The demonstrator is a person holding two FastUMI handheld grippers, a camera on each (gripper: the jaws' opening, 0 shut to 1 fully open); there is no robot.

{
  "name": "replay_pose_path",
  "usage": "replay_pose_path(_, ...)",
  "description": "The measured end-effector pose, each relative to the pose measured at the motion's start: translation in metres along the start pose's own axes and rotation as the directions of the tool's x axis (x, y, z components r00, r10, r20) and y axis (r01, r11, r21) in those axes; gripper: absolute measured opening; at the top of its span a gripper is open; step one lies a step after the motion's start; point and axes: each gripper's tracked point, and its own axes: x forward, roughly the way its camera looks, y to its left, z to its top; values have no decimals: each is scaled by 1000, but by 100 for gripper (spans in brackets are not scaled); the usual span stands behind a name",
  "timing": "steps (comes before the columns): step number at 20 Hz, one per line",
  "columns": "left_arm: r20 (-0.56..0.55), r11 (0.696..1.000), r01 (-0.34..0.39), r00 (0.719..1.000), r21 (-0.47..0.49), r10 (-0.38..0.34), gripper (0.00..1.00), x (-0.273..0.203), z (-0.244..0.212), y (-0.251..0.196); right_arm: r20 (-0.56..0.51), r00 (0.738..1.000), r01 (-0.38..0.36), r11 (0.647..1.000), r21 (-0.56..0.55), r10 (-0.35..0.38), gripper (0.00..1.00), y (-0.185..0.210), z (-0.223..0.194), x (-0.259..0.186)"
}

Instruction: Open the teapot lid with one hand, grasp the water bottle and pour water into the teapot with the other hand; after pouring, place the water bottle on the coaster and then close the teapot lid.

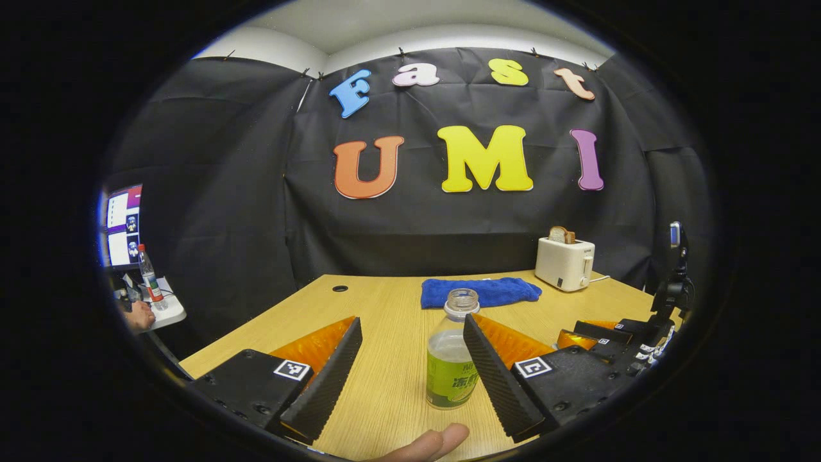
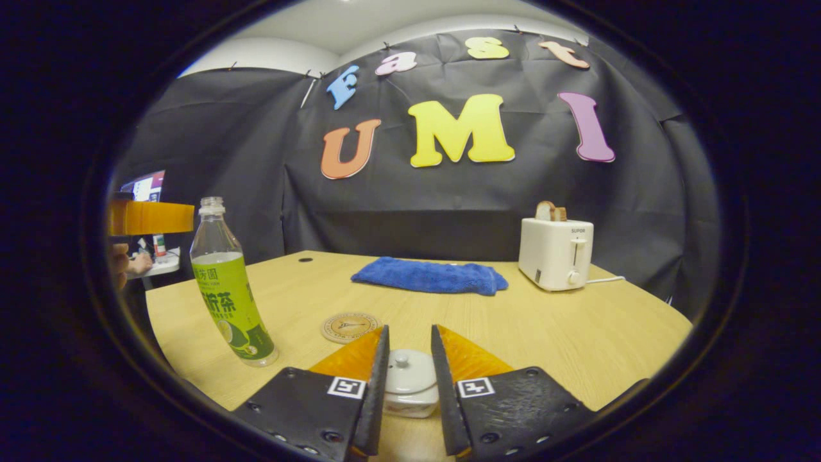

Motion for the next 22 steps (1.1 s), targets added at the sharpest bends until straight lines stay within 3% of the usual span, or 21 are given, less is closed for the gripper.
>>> replay_pose_path(2,-2,1000,10,1000,6,-10,100,0,-1,-3,-18,1000,-10,1000,5,10,22,3,-4,0)
replay_pose_path(3,-3,1000,13,1000,10,-13,100,1,-3,-4,-14,1000,-24,1000,8,24,22,8,-2,-6)
replay_pose_path(4,-5,1000,13,1000,13,-13,99,2,-3,-5,-20,1000,-18,1000,3,18,10,7,-3,-6)
replay_pose_path(5,-8,1000,17,1000,14,-17,100,3,-5,-6,-20,1000,-13,1000,-10,13,6,6,-5,-2)
replay_pose_path(11,4,999,44,999,10,-44,100,2,-5,-15,-45,999,0,1000,2,0,9,8,-2,-4)
replay_pose_path(12,12,999,49,999,8,-49,100,2,-3,-16,-35,999,-3,1000,10,3,0,8,-5,-1)
replay_pose_path(13,18,998,56,998,-1,-56,99,0,-3,-18,-27,1000,-8,1000,7,8,0,10,-3,-2)
replay_pose_path(18,19,986,154,988,-67,-153,100,-1,-16,-41,90,995,-36,999,5,36,0,11,36,-23)
replay_pose_path(22,13,987,157,987,-33,-157,100,2,-37,-45,172,985,-3,999,-44,11,0,4,69,-47)
